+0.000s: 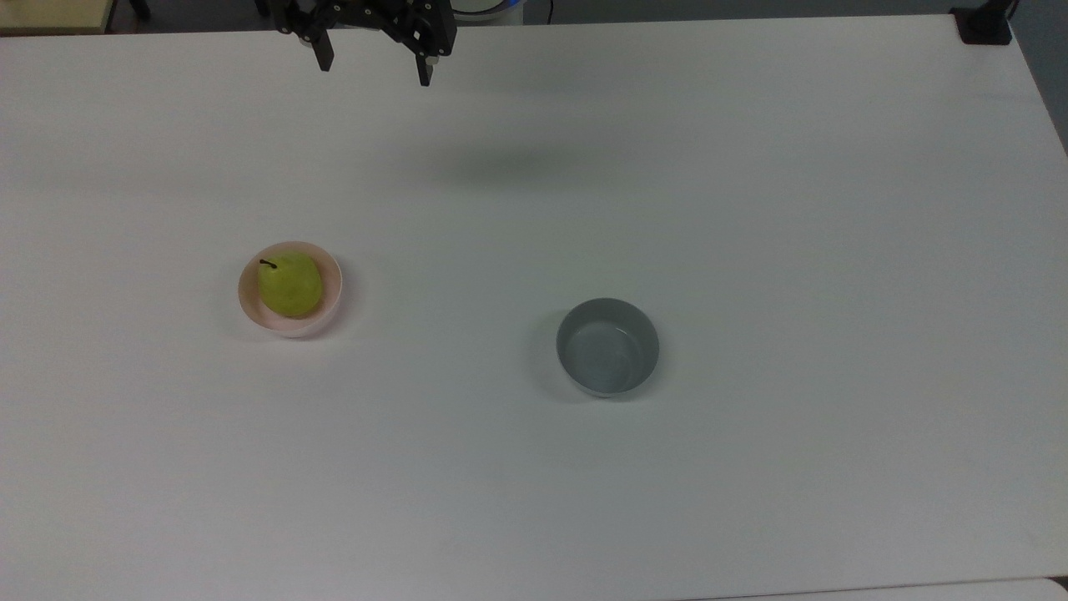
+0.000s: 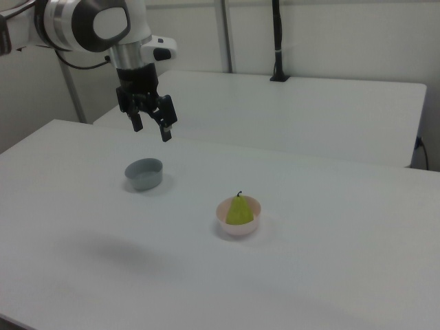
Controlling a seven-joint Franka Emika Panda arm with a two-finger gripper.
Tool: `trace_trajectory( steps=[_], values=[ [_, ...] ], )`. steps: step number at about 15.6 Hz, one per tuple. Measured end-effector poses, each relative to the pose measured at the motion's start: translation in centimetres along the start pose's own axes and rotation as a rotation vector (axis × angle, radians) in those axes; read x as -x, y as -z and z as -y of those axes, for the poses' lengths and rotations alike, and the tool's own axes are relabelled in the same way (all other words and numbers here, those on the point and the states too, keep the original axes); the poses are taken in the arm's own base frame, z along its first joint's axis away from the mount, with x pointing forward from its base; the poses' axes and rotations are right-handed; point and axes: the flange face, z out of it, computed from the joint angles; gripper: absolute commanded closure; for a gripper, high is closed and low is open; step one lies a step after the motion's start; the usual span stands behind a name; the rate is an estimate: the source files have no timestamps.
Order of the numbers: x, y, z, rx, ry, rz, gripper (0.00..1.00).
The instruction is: Pick up a pear from the bowl
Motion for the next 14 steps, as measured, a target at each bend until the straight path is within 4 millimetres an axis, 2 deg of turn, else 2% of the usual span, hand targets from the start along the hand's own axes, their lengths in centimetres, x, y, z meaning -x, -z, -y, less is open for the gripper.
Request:
trace_trajectory(
  steps=[7, 14],
  values=[
    [0.0, 0.0, -0.1, 0.0, -0.003, 0.0, 0.0],
    [-0.1, 0.0, -1.1, 0.0, -0.02, 0.0, 0.0]
  ],
)
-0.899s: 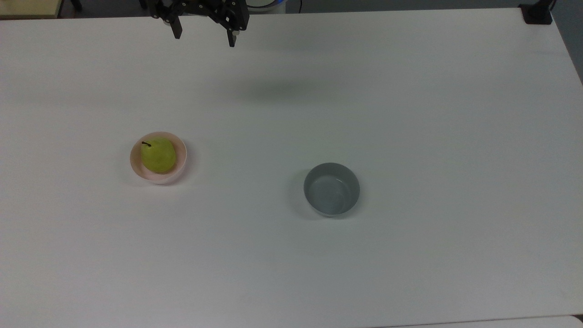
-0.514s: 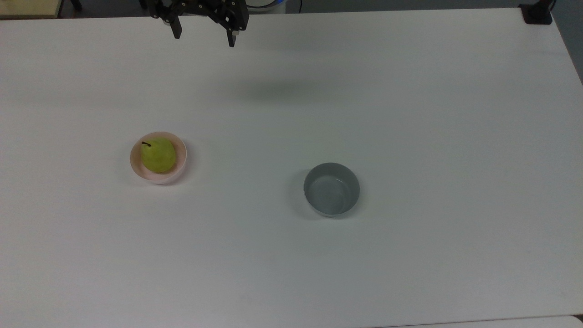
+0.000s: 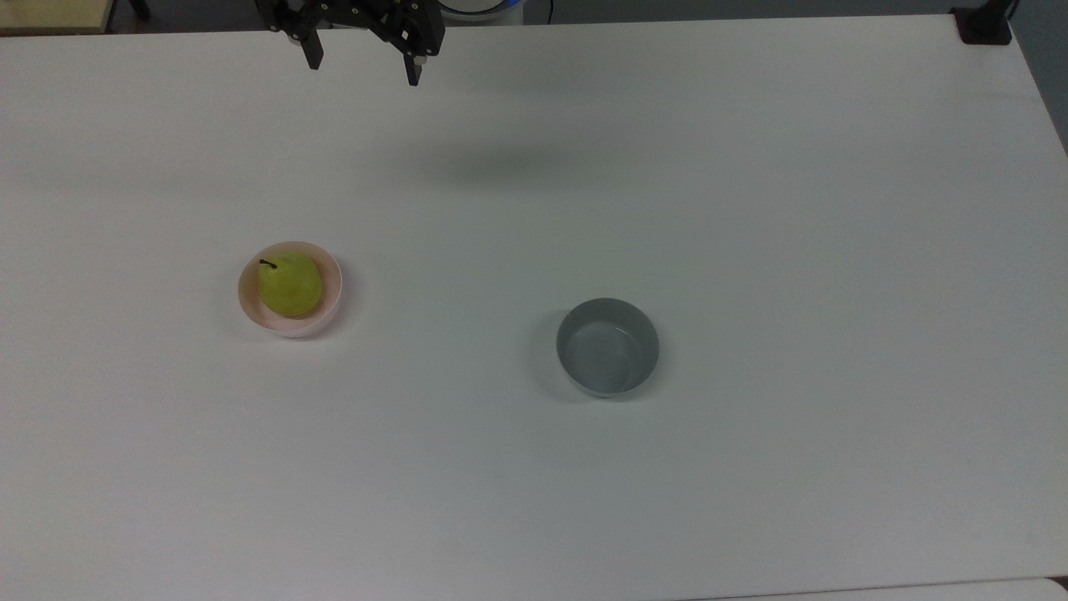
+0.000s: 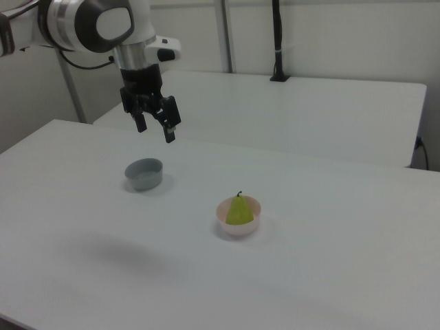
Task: Pick up a pear from the bowl
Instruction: 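Lower the open gripper over the pear in the pink bowl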
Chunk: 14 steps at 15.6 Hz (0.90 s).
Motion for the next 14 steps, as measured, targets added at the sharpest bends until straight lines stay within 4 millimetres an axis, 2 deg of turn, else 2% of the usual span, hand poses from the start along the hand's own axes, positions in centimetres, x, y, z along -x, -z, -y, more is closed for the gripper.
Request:
trace_trajectory(
  steps=[8, 11, 14],
  values=[
    [-0.1, 0.0, -0.4, 0.0, 0.066, -0.003, 0.0],
    [-0.9, 0.2, -2.6, 0.004, 0.079, -0.047, 0.0],
    [-3.1, -1.6, -5.7, 0.022, 0.045, -0.11, 0.0]
  ],
)
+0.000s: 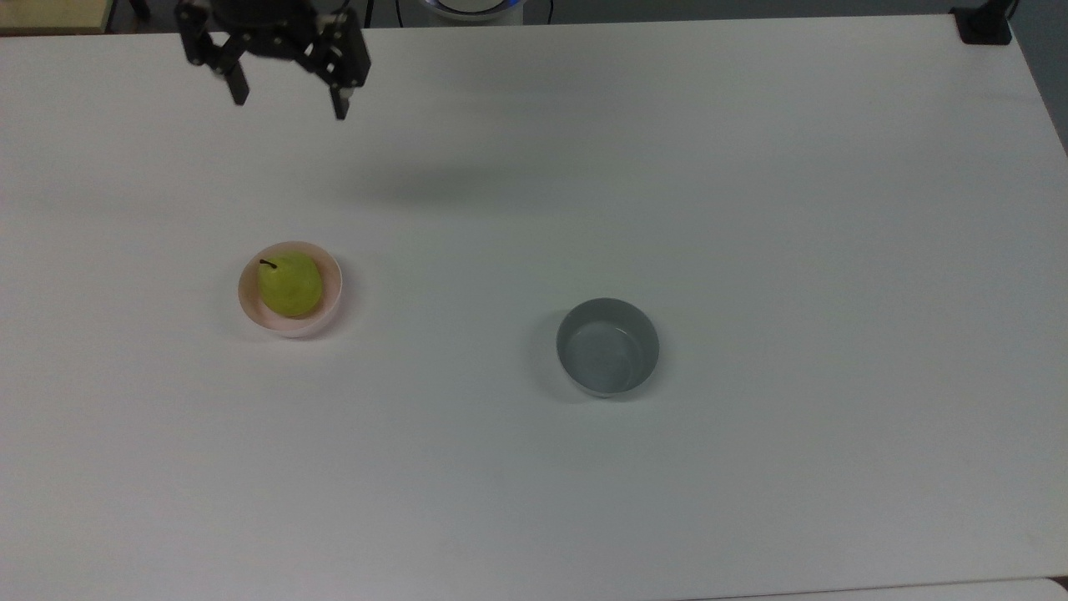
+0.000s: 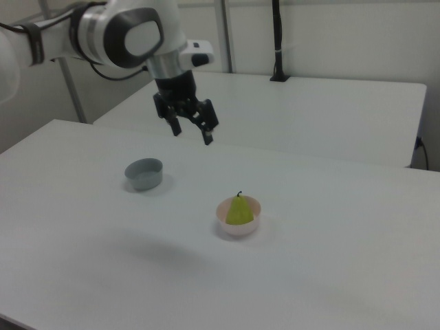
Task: Pick up a pear from the bowl
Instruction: 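Lower the open gripper over the pear in the pink bowl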
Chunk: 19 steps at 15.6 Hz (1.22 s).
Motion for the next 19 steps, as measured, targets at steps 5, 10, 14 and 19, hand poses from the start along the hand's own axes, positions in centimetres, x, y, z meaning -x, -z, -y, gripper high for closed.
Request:
trace_trajectory(
  steps=[5, 10, 14, 19],
  values=[
    [-2.1, -4.7, -3.6, 0.038, 0.007, -0.031, 0.0],
    [-3.5, -9.6, -4.4, 0.062, 0.029, -0.016, 0.0],
    [-4.6, -14.2, -4.2, 0.08, 0.049, -0.01, 0.0],
    [-4.4, -19.2, -3.9, 0.085, 0.143, 0.055, 0.0]
  ],
)
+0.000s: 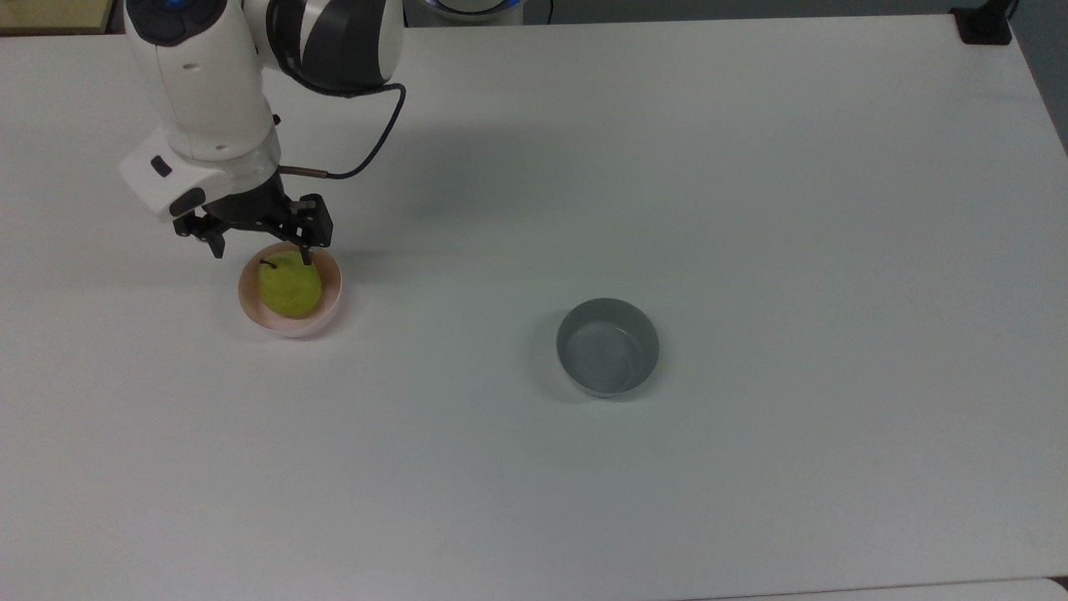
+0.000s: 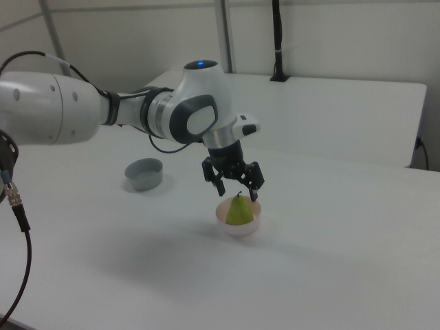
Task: Pick up a pear from the bowl
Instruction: 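Lower the open gripper over the pear in the pink bowl, then close the gripper around the pear's body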
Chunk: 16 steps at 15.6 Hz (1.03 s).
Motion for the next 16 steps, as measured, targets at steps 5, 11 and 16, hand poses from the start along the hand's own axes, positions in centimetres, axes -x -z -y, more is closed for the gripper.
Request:
trace_trajectory(
  steps=[5, 11, 16],
  values=[
    [0.0, -3.4, 0.9, 0.003, 0.062, 0.019, 0.0],
    [0.1, -5.7, 1.1, 0.011, 0.095, 0.011, 0.08],
    [0.1, -5.7, 1.1, 0.018, 0.127, 0.013, 0.41]
  ],
)
